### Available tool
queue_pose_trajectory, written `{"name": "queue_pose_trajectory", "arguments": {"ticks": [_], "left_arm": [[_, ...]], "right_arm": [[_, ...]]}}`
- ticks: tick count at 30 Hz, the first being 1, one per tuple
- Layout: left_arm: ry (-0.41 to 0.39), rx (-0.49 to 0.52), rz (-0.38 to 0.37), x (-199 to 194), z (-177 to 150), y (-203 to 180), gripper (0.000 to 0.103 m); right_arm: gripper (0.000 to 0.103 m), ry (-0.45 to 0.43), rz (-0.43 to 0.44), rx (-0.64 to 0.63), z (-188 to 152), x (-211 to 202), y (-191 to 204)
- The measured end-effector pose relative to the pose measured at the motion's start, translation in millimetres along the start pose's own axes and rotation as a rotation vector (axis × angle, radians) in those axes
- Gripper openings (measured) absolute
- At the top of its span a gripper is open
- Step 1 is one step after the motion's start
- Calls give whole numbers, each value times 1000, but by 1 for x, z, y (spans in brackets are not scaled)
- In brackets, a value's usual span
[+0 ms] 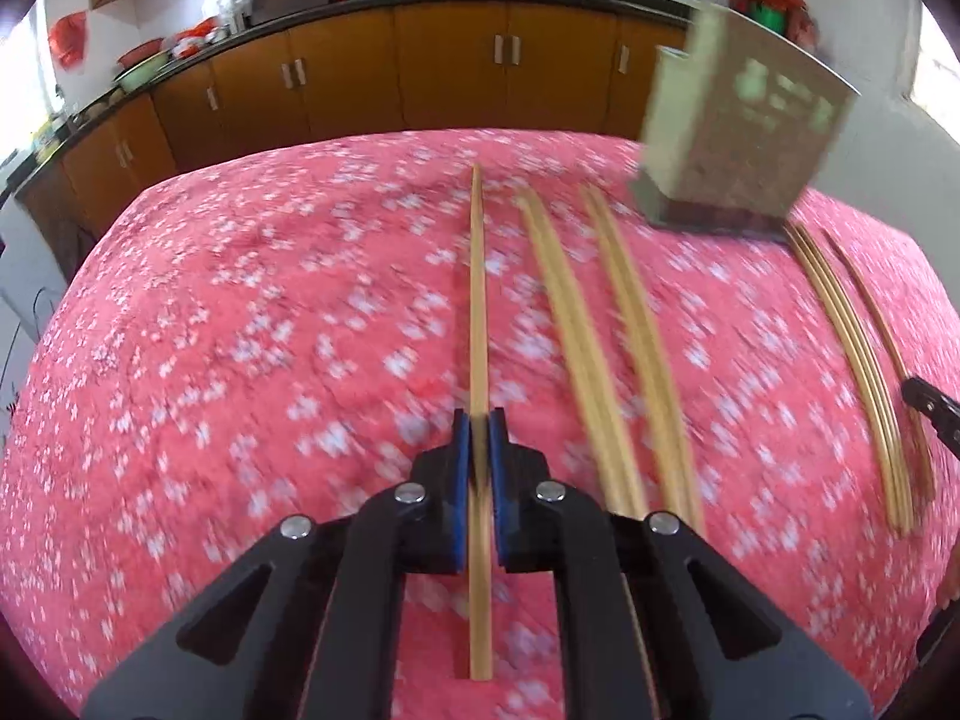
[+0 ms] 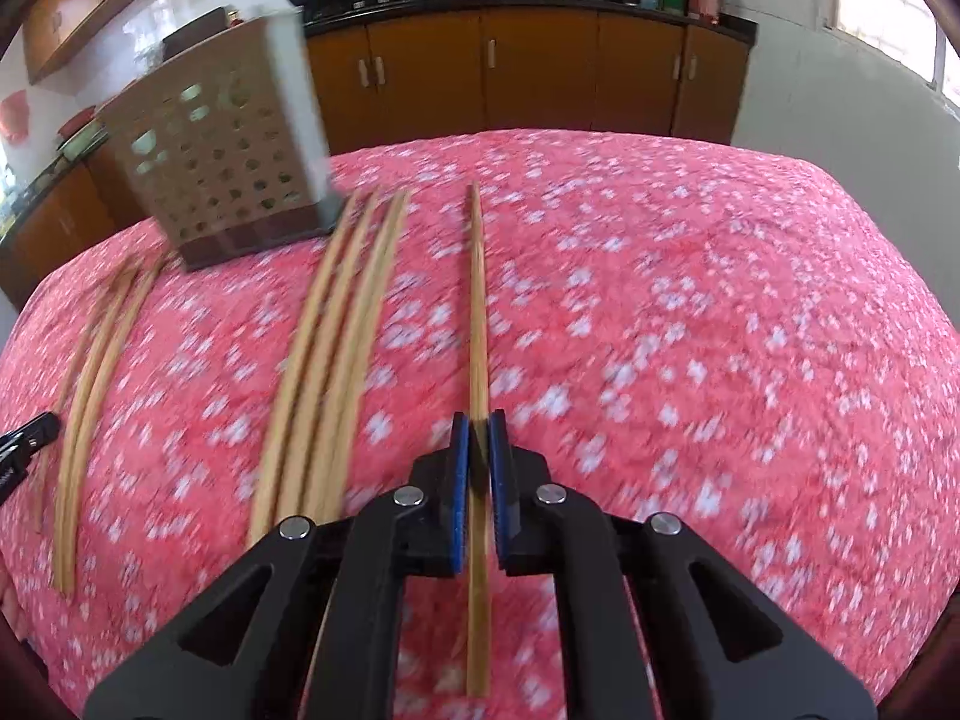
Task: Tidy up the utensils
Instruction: 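Close the right tool on one wooden chopstick while the left tool grasps another chopstick, then lift both held chopsticks upright and carry them over the perforated holder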
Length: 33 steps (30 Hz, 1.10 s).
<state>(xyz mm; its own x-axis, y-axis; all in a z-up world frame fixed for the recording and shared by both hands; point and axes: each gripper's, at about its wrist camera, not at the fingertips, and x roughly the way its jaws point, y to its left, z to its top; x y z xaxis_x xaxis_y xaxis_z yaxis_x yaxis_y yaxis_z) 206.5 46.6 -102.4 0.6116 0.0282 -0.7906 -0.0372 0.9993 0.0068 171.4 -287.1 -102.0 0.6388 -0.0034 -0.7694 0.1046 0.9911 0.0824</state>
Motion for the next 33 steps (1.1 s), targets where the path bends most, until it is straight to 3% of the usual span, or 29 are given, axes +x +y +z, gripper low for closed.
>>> {"name": "queue_pose_trajectory", "arguments": {"ticks": [10,25,33], "left_arm": [[-31,-54,-75,-2,2,18,11],[-30,49,13,-21,-8,3,9],[-264,20,-11,-101,22,11,9]], "right_arm": [[8,-28,4,30,5,6,-10],[8,-34,9,14,-5,-9,-9],[8,-288,19,17,27,-83,-16]]}}
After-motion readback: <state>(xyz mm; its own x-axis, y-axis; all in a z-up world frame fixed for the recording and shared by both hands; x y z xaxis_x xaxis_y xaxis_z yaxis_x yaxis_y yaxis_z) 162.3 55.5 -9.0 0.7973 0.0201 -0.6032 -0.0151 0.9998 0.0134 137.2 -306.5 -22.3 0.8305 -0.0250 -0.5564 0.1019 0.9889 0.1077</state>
